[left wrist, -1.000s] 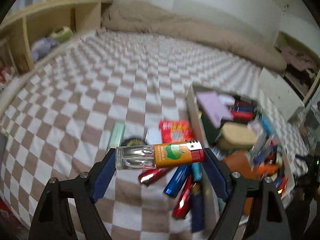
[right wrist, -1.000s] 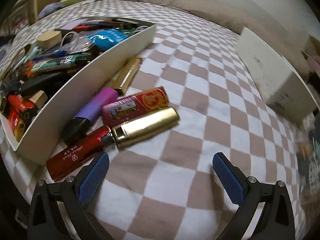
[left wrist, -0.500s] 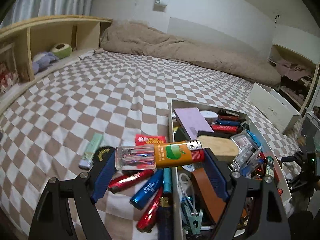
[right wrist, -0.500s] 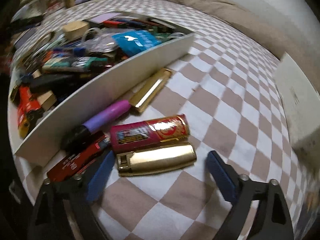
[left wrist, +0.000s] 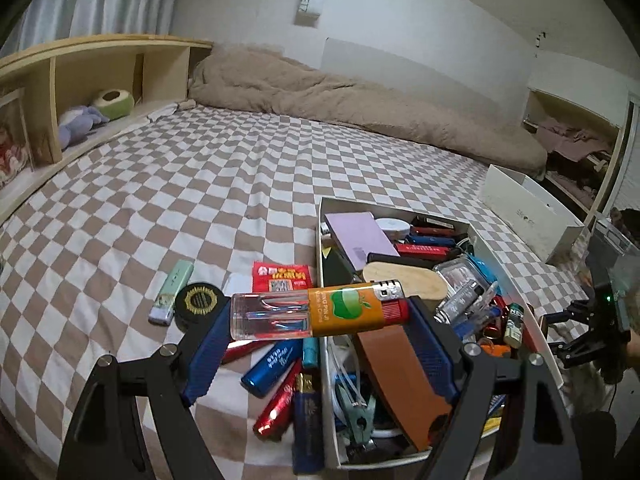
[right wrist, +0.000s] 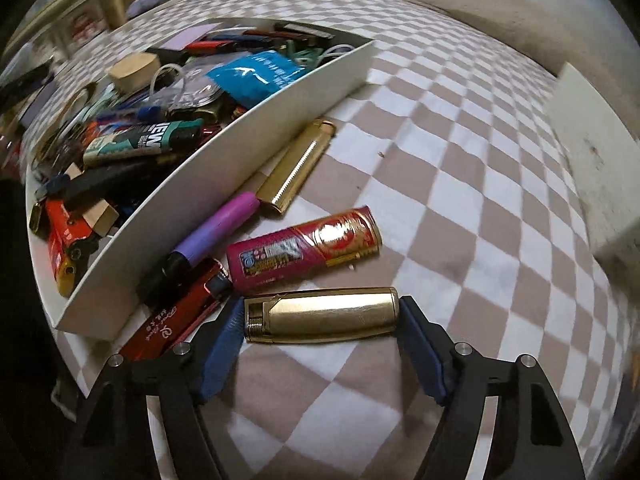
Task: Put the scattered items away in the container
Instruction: 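Grasp the gold lighter with the right tool while the left tool lifts the clear lighter, then carry the gold and clear lighters over the white tray with both tools, then open the right tool to drop the gold lighter into the tray, then lower the clear lighter into the tray and open the left tool, then lift both open tools away from the tray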
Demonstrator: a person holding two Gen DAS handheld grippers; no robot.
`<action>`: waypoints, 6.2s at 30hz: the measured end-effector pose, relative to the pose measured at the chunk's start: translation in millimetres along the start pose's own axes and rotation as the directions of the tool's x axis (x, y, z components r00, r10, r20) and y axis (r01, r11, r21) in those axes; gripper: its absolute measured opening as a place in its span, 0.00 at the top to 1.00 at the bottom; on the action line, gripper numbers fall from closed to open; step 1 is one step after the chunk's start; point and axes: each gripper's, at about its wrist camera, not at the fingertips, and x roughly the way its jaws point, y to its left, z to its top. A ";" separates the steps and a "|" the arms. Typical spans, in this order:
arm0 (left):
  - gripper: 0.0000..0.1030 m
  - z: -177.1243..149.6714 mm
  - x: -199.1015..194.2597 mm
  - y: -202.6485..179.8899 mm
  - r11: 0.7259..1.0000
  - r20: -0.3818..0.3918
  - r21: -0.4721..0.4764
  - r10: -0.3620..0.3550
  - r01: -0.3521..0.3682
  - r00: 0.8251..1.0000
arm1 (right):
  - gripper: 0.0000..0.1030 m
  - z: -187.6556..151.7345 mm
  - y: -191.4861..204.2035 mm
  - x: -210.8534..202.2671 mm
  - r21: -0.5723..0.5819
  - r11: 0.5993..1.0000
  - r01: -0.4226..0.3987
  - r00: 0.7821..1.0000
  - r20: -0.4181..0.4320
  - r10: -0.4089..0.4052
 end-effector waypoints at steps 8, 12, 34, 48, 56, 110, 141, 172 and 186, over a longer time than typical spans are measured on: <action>0.18 -4.7 -9.3 -0.1 0.999 -0.007 -0.019 0.029 -0.029 1.000 | 0.26 -22.8 -12.2 -26.2 0.165 0.986 0.002 1.000 0.027 -0.006; 0.18 -6.4 -13.9 -0.2 0.999 -0.005 -0.028 0.043 -0.043 0.999 | 0.26 -35.9 -27.8 -43.0 0.258 0.966 -0.022 0.998 0.066 0.005; 0.18 21.3 -66.8 -18.3 0.999 0.149 -0.042 0.013 -0.007 0.989 | 0.26 -2.0 16.5 -162.1 0.314 0.931 -0.185 0.884 0.467 0.018; 0.18 64.5 -57.1 -61.2 0.994 0.218 0.031 -0.109 0.105 0.970 | 0.26 66.4 55.6 -154.8 0.177 0.962 -0.209 0.860 0.501 0.095; 0.18 70.5 -31.2 -73.7 0.990 0.200 0.030 -0.142 0.139 0.970 | 0.26 93.8 68.7 -102.9 0.086 0.978 -0.191 0.920 0.363 0.148; 0.18 51.1 85.3 -149.6 0.984 -0.121 0.031 -0.169 0.174 0.978 | 0.00 62.5 85.1 -53.3 0.081 0.985 -0.152 0.929 0.351 0.115; 0.00 42.9 105.4 -150.8 0.991 -0.179 0.010 -0.127 0.131 0.976 | 0.00 56.8 76.7 -48.2 0.106 0.981 -0.160 0.935 0.337 0.116; 0.00 37.8 -6.4 -116.8 0.993 -0.045 0.115 0.017 -0.012 0.999 | 0.00 35.8 103.4 -107.3 0.228 0.967 -0.110 0.885 0.465 -0.008; 0.00 18.0 -50.8 -102.2 0.987 -0.006 0.156 0.045 -0.044 0.999 | 0.00 23.2 117.5 -137.6 0.277 0.958 -0.072 0.863 0.498 -0.079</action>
